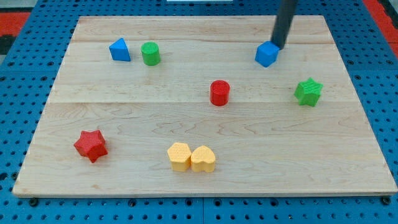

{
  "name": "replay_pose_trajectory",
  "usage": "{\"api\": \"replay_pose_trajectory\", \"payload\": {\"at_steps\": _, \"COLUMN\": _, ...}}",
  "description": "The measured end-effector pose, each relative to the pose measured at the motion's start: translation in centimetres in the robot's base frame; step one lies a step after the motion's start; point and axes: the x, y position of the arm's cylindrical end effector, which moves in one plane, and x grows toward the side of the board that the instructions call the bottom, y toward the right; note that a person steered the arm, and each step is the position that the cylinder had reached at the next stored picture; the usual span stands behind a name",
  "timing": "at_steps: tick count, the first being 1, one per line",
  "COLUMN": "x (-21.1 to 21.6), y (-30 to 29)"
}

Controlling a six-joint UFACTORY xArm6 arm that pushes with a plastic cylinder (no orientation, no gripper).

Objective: Place the red circle and the blue cube in a vertical line

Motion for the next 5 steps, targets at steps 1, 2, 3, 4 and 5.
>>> {"api": "replay_pose_trajectory", "payload": {"at_steps": 1, "x": 1.3, "y": -3.8}}
{"api": "replay_pose_trajectory", "payload": {"at_steps": 2, "x": 2.0, "y": -8.0}}
{"api": "replay_pose_trajectory", "payload": {"at_steps": 3, "x": 2.7, "y": -9.7}}
{"api": "replay_pose_trajectory", "payload": {"at_steps": 4, "x": 3.3, "y": -11.7}}
{"api": "replay_pose_trajectory", "payload": {"at_steps": 5, "x": 0.1, "y": -6.2}}
